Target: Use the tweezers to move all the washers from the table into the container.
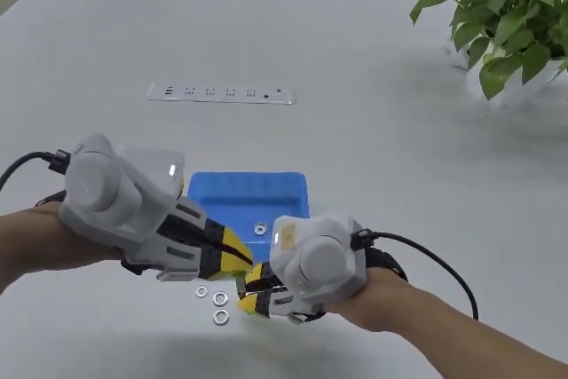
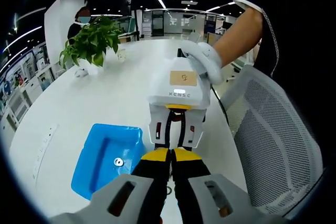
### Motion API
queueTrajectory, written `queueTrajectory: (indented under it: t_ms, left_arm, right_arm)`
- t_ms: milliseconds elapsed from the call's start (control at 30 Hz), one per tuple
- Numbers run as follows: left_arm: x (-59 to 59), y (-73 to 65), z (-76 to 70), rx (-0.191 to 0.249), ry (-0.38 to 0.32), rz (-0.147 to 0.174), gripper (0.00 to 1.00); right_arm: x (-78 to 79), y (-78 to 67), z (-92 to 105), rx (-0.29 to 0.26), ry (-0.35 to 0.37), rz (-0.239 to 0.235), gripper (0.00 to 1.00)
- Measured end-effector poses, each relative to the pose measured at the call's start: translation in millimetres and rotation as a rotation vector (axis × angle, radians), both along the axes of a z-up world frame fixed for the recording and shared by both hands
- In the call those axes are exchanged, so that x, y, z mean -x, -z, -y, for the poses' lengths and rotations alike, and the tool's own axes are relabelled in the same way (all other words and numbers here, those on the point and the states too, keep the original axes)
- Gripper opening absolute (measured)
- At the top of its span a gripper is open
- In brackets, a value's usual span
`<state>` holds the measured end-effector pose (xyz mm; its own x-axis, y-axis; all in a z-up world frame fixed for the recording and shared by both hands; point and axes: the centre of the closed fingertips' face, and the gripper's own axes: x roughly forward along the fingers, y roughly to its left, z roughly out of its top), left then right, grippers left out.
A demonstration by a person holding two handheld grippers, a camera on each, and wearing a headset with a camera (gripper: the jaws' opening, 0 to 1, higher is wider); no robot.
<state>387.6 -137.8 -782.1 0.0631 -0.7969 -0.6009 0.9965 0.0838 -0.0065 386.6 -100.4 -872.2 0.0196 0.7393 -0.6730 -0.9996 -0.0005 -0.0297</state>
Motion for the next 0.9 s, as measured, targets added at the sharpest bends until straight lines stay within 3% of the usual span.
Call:
queueTrajectory:
  t_ms: [467, 900]
  left_arm:
    - [0.1, -2.9, -2.7, -0.005, -0.006, 0.004, 0.05]
    - [-0.7, -16.6, -5.0, 0.007, -0.017, 0.02, 0.05]
  right_arm:
    - [-0.8, -2.8, -0.4, 0.002, -0.003, 0.006, 0.1]
    - [-3.1, -16.3, -1.3, 0.001, -0.004, 0.026, 0.11]
